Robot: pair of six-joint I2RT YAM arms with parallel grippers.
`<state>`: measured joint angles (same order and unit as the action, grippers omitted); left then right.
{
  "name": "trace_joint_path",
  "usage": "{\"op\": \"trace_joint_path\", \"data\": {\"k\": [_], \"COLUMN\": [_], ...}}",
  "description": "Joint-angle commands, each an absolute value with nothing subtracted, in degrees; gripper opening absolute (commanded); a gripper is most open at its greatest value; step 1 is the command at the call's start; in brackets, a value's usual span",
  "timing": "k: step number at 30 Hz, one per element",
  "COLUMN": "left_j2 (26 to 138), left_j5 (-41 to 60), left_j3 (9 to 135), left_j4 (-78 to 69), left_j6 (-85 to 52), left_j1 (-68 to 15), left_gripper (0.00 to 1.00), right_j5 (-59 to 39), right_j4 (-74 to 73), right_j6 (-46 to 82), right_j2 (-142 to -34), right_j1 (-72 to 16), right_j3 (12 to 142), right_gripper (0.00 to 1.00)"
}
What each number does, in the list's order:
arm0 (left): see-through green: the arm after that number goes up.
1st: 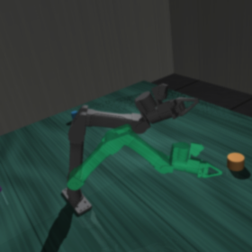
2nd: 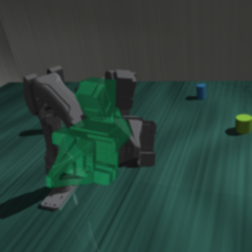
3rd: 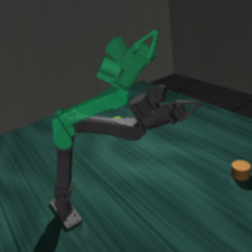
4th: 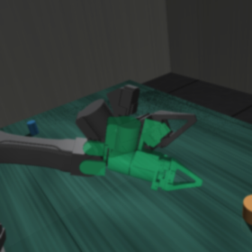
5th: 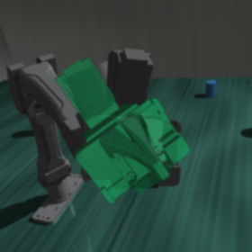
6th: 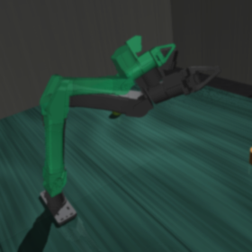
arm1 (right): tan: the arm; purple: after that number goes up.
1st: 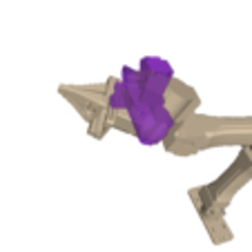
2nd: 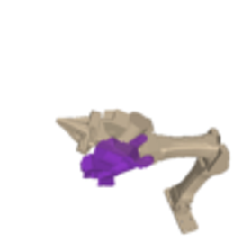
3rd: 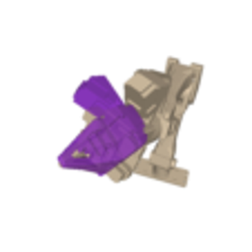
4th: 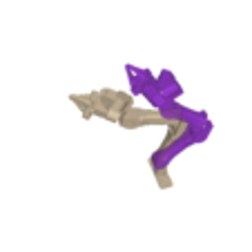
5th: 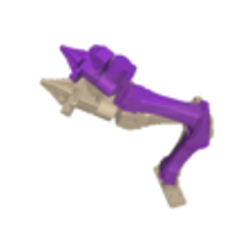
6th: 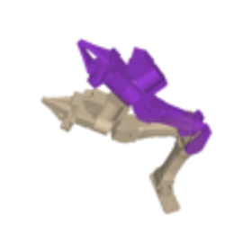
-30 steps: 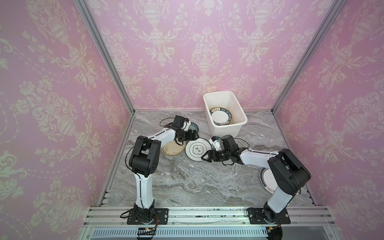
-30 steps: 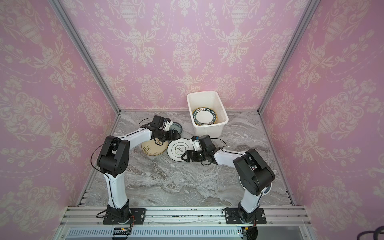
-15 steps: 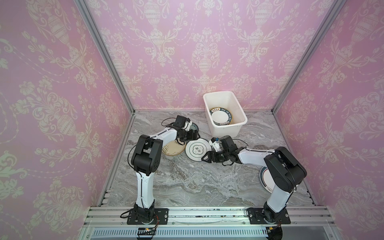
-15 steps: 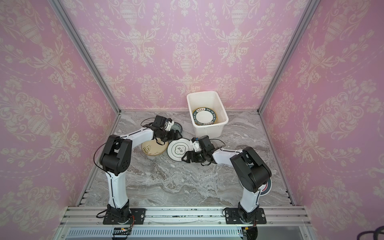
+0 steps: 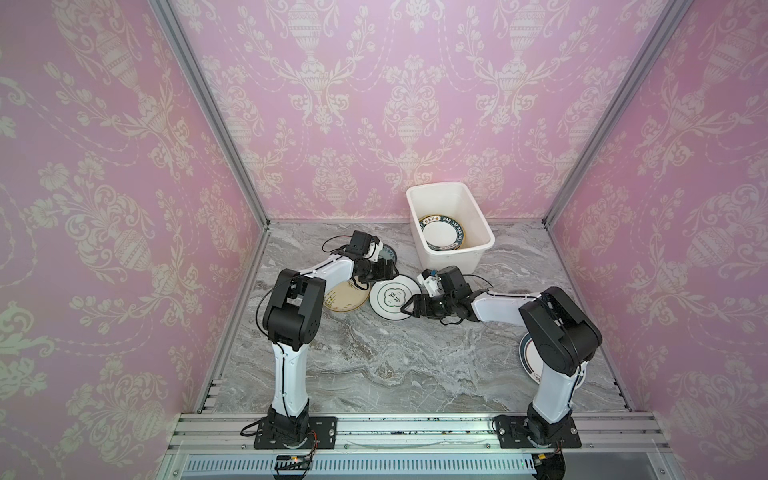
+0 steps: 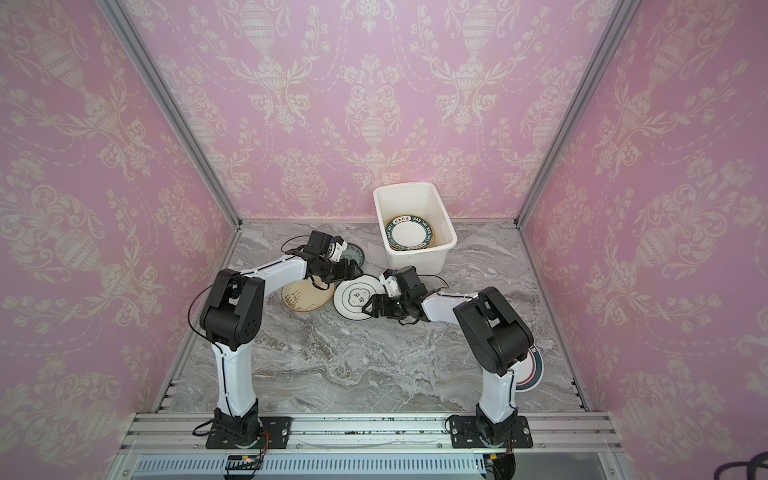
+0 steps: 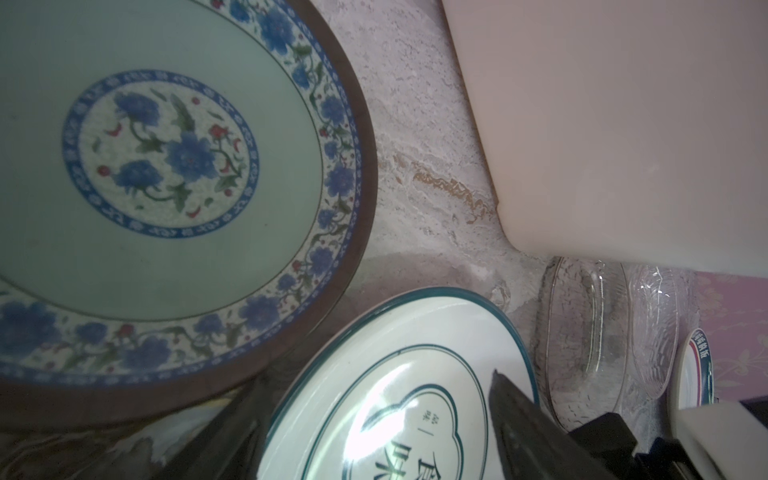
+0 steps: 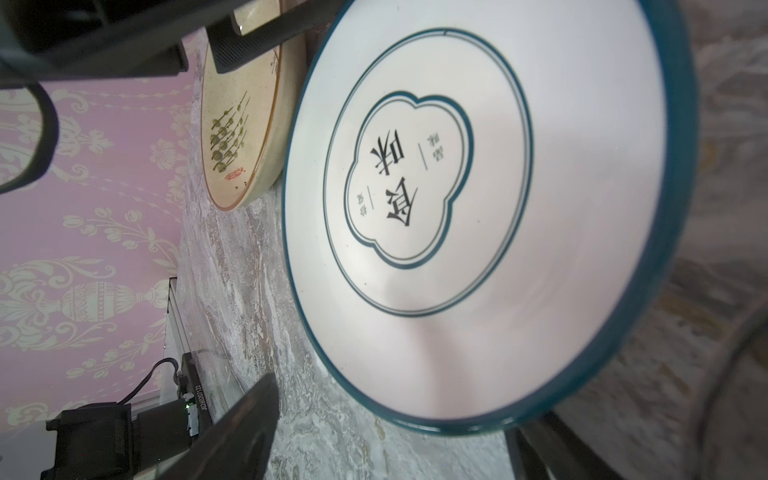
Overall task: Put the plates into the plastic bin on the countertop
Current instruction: 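Grip opposite rims of the white cloud-motif plate with both grippers, then tilt the white plate up with the right gripper while the left gripper holds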
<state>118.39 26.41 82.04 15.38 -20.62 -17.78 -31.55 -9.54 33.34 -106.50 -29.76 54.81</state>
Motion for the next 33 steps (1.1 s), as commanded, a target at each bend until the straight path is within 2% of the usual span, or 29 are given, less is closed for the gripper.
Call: {"op": "trace_joint_path", "data": {"k": [1,9,22,28,33], "left_j2": [120.85,120.1,119.31,119.26,119.26], "left_j5": [26.81,27.25,27.77,27.91,28.26], "left_j3": [81.39,80.13,78.76,78.57,78.57], "left_j4": [20.23,20.06,19.62,19.44,19.08], "left_j6": [-21.45,-21.79,-22.15,-22.25,-22.41], "left_j1": [-18.07,-18.02,-18.19,-18.34,-18.36], "left_gripper": [0.82,0.77,0.75,0.75,0.75], "right_j5": [-31.39,-31.04,-29.01,-28.09,-27.77], "right_j4": [-15.53,-19.29,-19.24,-14.88,-13.29], "right_j6": [36.34,39.1,41.15,41.31,41.61], "right_j2": [-106.76,-102.61,-100.71,-103.14,-104.66], "right_j1": [-29.8,-29.91,-29.93,-29.89,-29.88], "right_j3": [55.21,53.09,52.42,55.13,56.58], "right_gripper": [0.79,0.72,0.6,0.5,0.37]}}
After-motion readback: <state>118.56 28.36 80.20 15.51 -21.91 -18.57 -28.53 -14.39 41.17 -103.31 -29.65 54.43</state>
